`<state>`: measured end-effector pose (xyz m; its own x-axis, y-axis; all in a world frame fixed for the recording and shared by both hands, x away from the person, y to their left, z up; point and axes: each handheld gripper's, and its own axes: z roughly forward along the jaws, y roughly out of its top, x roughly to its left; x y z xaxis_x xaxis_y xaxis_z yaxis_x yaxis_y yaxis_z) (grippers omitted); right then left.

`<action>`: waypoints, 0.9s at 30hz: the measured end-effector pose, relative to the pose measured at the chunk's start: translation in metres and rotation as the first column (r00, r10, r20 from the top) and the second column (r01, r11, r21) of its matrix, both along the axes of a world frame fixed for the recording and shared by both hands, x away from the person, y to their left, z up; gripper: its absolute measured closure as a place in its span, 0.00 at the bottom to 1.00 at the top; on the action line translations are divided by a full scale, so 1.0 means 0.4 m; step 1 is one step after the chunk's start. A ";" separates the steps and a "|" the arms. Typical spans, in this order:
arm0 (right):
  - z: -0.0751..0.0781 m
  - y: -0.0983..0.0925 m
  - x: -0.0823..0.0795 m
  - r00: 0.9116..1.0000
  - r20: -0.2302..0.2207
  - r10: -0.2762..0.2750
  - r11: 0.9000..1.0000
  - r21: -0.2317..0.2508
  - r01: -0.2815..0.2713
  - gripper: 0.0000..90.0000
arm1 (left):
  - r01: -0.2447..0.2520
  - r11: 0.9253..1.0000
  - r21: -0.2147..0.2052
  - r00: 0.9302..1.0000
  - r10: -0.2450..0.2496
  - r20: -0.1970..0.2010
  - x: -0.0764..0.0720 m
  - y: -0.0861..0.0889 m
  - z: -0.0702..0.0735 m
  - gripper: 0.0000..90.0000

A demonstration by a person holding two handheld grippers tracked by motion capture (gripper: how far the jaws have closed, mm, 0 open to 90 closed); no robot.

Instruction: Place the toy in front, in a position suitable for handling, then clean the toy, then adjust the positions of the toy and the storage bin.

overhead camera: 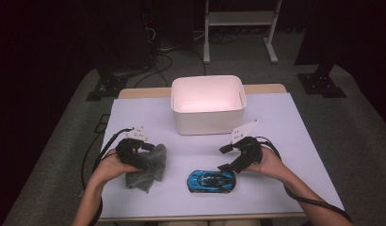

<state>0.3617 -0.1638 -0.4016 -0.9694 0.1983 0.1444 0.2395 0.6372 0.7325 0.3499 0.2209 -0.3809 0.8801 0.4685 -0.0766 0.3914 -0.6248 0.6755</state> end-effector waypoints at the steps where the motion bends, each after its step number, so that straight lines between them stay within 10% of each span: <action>1: 0.005 0.001 0.005 1.000 0.003 -0.001 1.000 0.001 0.001 0.27 | -0.008 1.000 -0.004 1.000 0.008 0.002 0.000 0.001 0.003 0.25; 27: 0.147 0.013 0.086 0.997 0.064 0.032 0.999 -0.016 -0.031 0.23 | -0.101 0.991 -0.086 0.992 0.106 0.065 -0.070 0.053 0.010 0.11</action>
